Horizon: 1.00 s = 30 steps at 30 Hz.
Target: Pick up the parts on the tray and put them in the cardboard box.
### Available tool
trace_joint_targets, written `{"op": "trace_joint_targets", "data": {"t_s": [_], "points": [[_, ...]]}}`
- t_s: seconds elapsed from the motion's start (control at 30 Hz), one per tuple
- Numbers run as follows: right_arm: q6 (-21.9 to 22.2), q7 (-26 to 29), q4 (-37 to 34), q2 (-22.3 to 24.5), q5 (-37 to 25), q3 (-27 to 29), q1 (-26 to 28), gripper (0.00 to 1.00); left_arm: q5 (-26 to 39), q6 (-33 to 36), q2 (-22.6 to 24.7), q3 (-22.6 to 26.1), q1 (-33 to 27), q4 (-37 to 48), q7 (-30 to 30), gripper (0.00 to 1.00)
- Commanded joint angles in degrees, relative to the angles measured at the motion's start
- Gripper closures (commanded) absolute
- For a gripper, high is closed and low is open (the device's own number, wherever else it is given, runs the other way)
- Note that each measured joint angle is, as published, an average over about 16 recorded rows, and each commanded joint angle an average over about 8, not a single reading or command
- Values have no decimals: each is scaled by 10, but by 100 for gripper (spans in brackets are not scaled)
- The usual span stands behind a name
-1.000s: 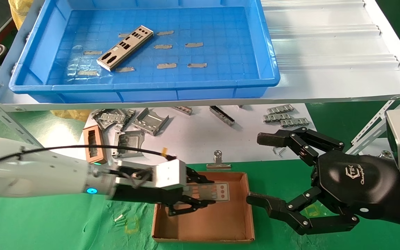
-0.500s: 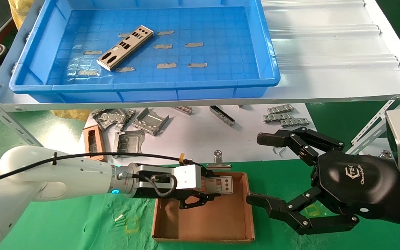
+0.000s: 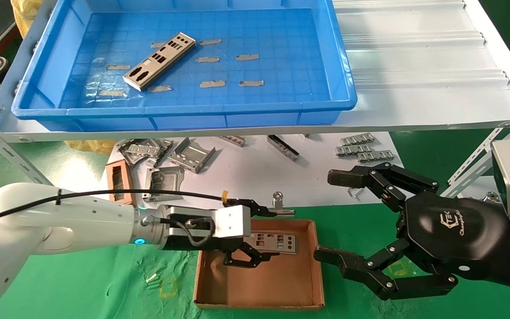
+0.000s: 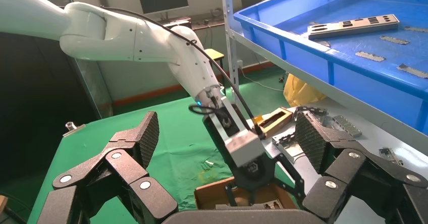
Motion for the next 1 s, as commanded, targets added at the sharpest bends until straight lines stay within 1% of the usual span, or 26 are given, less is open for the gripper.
{"op": "trace_joint_targets", "data": {"t_s": [0.03, 0.23, 0.4, 0.67, 1.0], "points": [[0, 0, 0, 0, 0, 0, 0, 0, -7, 13, -5, -3, 0, 2, -3, 0], [0, 0, 0, 0, 0, 0, 0, 0, -42, 97, -25, -11, 0, 17, -52, 0], [0, 0, 0, 0, 0, 0, 0, 0, -51, 131, -33, -10, 0, 22, -65, 0], [0, 0, 0, 0, 0, 0, 0, 0, -51, 118, -36, -16, 5, 11, -65, 0], [0, 0, 0, 0, 0, 0, 0, 0, -78, 125, -84, -65, 38, -61, -114, 0]]}}
